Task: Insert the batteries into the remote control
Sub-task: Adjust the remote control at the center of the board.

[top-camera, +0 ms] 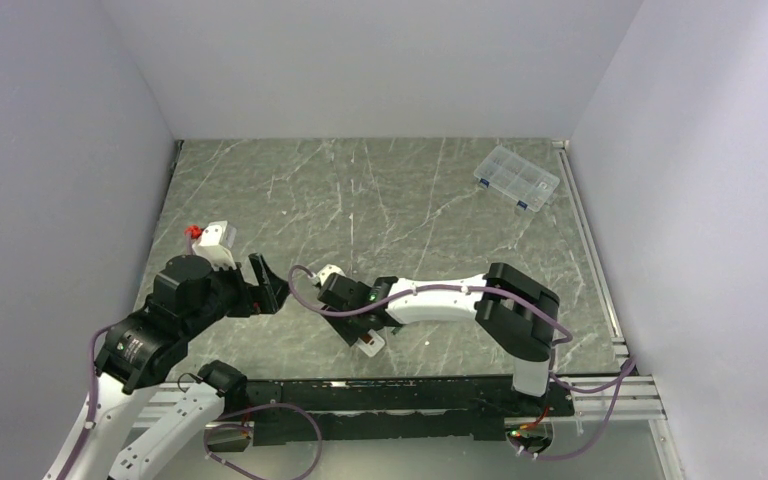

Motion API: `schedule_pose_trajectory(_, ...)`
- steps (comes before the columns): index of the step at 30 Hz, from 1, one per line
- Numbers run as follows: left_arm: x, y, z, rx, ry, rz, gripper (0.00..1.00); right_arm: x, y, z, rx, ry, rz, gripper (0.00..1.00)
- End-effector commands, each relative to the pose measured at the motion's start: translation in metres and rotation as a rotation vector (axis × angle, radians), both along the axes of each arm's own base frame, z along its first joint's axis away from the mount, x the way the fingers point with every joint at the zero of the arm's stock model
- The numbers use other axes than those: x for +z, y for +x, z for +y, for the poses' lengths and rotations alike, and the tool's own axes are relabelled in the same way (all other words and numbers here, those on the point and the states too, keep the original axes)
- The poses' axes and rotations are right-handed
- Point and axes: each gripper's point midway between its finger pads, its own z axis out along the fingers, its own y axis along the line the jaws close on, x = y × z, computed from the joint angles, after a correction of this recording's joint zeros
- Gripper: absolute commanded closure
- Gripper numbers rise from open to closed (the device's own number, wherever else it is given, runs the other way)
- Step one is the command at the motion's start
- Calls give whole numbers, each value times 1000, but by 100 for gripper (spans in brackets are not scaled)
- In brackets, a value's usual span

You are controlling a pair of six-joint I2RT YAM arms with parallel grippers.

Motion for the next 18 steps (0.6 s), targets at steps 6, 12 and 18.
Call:
schedule_pose_trajectory(6,11,6,0,3,-2,-51,2,22,16,3,-140,33,-74,68)
schedule_pose_trajectory(12,10,6,0,1,-3,-48,2,31,24,3,-249,53,-83,70)
schedule_pose_trajectory(18,9,6,-1,-3,-2,-44,2,38,31,12,-312,95,-67,68)
